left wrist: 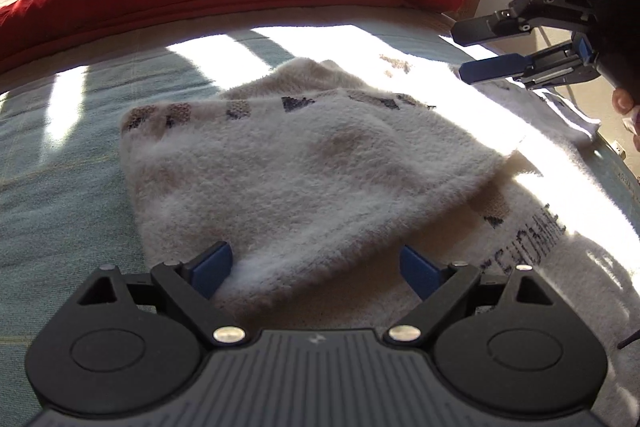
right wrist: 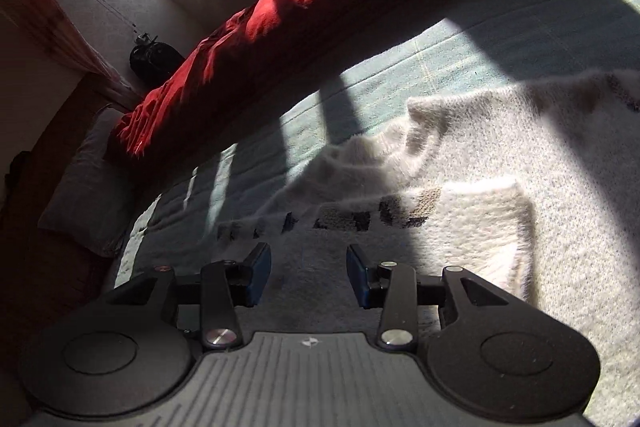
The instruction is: Fold clothes
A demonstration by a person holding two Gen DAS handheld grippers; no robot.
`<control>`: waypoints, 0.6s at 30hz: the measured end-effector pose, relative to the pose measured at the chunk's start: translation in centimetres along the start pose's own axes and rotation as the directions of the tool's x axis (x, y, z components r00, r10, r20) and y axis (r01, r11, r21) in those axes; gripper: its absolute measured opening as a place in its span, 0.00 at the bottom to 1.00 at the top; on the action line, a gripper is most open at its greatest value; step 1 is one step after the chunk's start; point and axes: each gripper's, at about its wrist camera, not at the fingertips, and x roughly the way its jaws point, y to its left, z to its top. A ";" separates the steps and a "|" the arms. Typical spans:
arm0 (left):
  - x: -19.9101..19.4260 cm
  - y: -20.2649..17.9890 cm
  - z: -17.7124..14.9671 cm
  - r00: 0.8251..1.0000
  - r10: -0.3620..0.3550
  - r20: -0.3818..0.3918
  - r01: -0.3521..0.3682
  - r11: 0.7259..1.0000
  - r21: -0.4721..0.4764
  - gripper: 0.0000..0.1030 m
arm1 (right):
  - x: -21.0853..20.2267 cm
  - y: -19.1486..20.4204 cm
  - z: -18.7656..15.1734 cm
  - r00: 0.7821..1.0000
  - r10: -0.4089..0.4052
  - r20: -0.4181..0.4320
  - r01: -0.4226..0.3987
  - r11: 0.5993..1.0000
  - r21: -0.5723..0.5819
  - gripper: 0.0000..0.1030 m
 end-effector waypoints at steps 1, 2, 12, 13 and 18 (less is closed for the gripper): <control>0.0 0.0 0.0 1.000 -0.004 0.001 0.004 1.000 0.000 0.89 | 1.0 1.2 0.3 1.000 0.018 -0.021 -0.019 1.000 -0.021 0.54; 0.0 0.1 -0.1 1.000 -0.010 0.003 0.010 1.000 -0.001 0.89 | 2.2 2.3 0.5 0.998 0.038 -0.051 -0.040 0.998 -0.038 0.56; 0.4 0.3 -0.3 1.000 -0.023 0.004 0.023 1.000 0.008 0.90 | 12.1 2.0 0.3 0.963 0.064 -0.261 -0.055 0.998 0.041 0.57; 0.4 0.3 -0.4 1.000 -0.024 0.005 0.024 1.000 0.012 0.90 | 11.7 1.1 0.3 0.967 0.064 -0.247 -0.051 0.997 0.060 0.56; 0.4 0.6 -0.5 0.999 -0.037 0.014 0.037 0.999 0.003 0.90 | 7.0 -2.7 1.3 0.987 -0.049 -0.155 0.056 0.997 0.044 0.56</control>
